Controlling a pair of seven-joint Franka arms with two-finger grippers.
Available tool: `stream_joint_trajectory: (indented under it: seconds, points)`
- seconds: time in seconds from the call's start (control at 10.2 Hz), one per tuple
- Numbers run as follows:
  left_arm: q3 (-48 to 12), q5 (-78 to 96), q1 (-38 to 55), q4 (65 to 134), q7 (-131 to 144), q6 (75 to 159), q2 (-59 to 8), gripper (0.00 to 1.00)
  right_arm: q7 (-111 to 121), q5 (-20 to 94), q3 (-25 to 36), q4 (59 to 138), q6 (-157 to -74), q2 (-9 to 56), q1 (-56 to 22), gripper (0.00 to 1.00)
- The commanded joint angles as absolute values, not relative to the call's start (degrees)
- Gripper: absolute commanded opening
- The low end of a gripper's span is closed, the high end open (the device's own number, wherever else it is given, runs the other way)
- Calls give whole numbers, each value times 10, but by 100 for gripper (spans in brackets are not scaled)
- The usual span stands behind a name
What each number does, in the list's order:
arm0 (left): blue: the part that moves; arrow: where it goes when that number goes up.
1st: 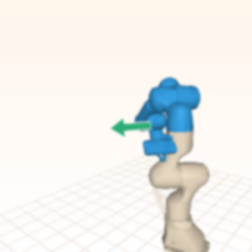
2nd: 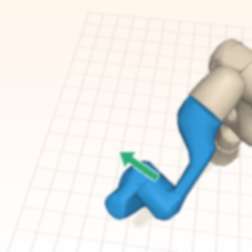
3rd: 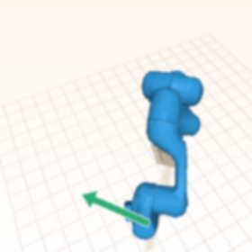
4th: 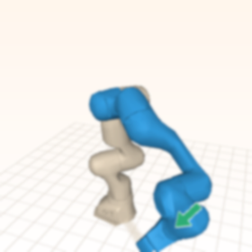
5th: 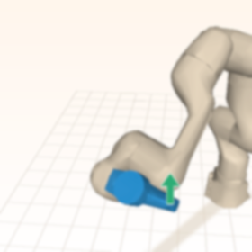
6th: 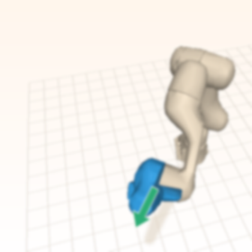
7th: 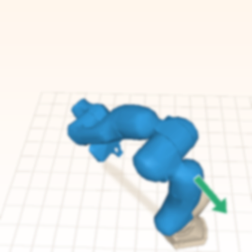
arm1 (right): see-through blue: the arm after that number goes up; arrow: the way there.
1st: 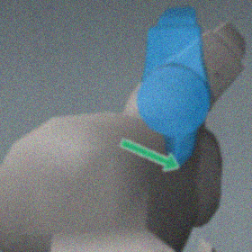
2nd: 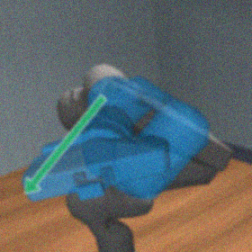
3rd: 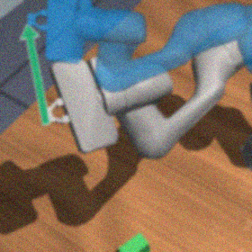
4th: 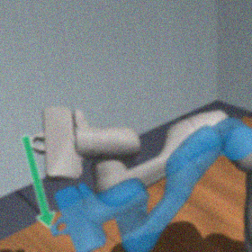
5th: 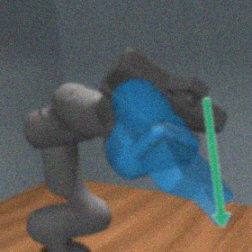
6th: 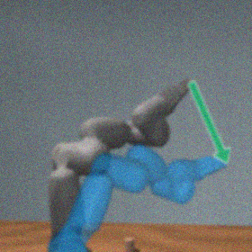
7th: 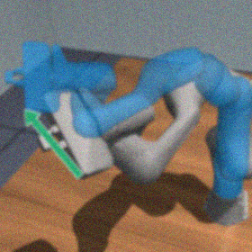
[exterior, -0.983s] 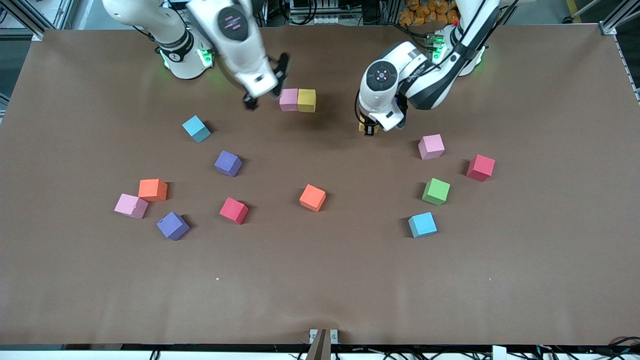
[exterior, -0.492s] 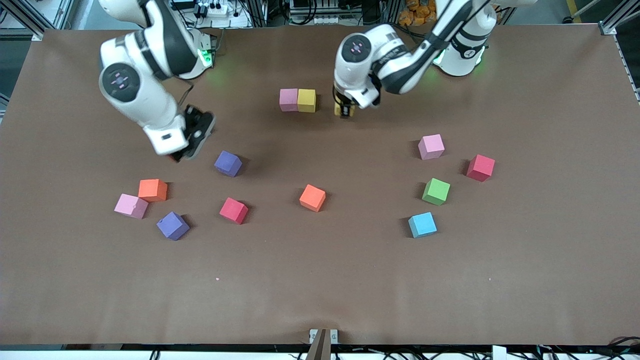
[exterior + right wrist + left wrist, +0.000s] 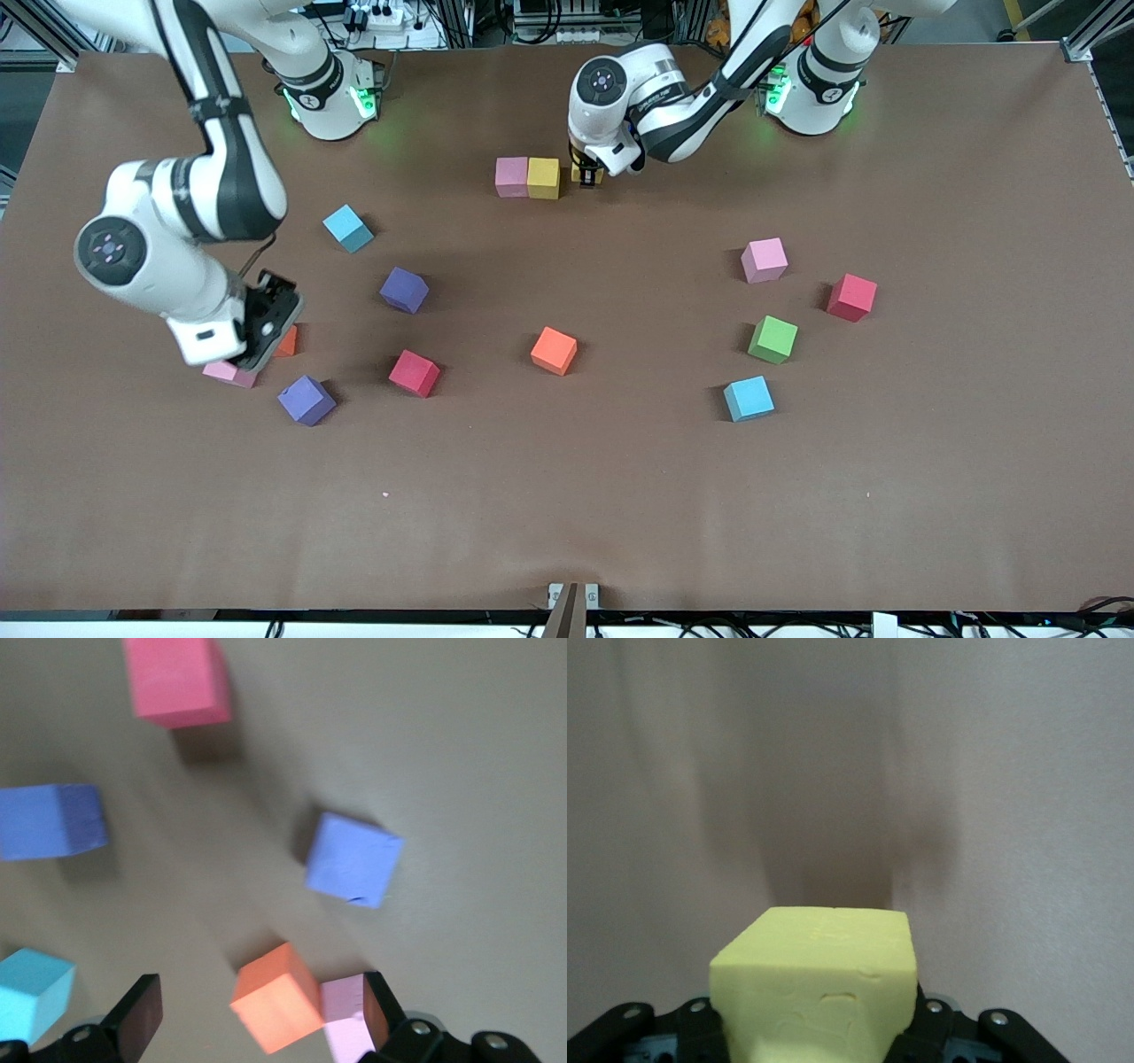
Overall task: Form number 2 with 11 blocks
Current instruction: 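Grasp a purple cube with the right gripper while the left gripper holds the yellow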
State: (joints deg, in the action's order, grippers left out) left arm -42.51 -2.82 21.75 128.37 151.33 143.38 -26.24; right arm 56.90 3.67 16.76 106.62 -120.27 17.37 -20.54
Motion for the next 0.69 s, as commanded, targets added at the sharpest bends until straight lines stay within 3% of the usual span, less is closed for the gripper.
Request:
stream_joint_trajectory:
  seconds: [0.0,0.59]
  points:
    - [-403,-36,240,1259,1529,1436,-280,6,574,107,158,966,-1198,245,-170,100]
    - [-363,-38,288,1241,1536,1436,-293,7,567,116,158,928,-1245,328,-146,100]
